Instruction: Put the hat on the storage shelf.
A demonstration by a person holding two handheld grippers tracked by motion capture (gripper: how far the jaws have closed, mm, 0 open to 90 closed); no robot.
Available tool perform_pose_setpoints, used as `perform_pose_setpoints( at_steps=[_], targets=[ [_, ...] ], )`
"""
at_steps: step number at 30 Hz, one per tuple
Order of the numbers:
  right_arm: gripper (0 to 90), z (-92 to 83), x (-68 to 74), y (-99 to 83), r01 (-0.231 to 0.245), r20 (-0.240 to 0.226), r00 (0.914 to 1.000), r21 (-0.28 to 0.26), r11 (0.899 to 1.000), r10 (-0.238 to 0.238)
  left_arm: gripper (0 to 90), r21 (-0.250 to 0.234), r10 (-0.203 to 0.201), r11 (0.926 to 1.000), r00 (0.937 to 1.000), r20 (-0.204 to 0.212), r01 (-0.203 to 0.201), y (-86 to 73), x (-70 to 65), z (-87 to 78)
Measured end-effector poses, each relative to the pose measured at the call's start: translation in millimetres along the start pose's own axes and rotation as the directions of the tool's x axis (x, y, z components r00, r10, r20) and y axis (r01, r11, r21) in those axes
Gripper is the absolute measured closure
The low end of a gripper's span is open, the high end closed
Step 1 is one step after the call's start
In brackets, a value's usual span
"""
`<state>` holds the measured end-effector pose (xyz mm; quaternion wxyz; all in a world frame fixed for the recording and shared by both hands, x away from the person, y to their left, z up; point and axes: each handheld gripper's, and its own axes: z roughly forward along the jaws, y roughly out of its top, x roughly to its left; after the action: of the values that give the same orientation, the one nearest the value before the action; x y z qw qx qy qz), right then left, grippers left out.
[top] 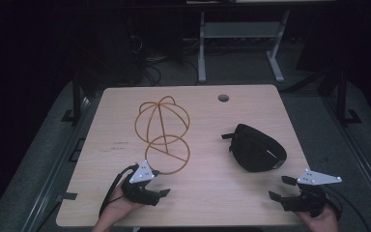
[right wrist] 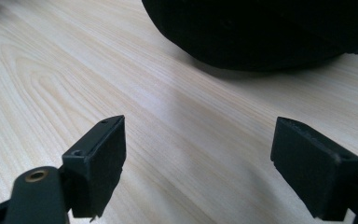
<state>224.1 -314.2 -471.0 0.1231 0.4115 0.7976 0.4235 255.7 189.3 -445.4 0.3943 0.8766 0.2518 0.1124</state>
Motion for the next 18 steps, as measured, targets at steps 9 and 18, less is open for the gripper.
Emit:
perform_pose_setpoints(
  at_steps=[9,18],
  targets=[
    [17.4,2.0,2.5,1.6,0.002,0.005,1.0000,0.005,1.000,-0.002,26.2,-0.011,-0.006,0.9999,0.9998,0.017,0.006,0.4,-1.6,-1.0],
    [17.5,3.0,4.9,2.6,-0.001,0.006,1.0000,0.001,1.000,0.001,26.0,-0.024,0.009,0.9997,0.9993,0.037,-0.008,8.4,-9.1,-0.3]
  ],
)
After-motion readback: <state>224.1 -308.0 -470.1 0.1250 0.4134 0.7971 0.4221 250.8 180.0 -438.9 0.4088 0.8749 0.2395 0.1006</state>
